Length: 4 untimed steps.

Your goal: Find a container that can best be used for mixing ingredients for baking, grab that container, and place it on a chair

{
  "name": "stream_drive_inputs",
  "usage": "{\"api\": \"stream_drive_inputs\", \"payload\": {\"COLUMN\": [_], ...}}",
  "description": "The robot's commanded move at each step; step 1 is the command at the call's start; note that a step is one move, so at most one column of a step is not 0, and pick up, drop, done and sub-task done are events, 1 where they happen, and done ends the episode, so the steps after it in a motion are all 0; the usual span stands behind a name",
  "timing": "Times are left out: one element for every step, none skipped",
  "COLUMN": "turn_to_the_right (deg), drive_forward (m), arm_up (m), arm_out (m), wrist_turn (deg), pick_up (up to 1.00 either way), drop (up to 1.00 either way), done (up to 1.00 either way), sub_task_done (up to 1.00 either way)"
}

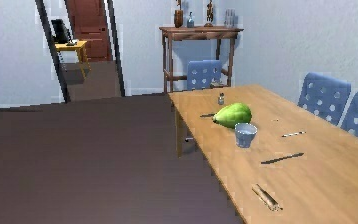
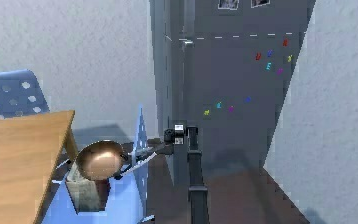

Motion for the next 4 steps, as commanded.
{"api": "stream_drive_inputs", "payload": {"turn_to_the_right": [0.0, 0.0, 0.0, 0.0], "drive_forward": [0.00, 0.00, 0.00, 0.00], "arm_up": [0.00, 0.10, 0.00, 0.20], "arm_out": [0.00, 0.00, -0.08, 0.00], "wrist_turn": [0.0, 0.0, 0.0, 0.0], "pick_up": [0.00, 0.00, 0.00, 0.00], "drop": [1.00, 0.00, 0.00, 0.00], "done": [0.00, 0.00, 0.00, 0.00], "sub_task_done": [0.00, 0.00, 0.00, 0.00]}}
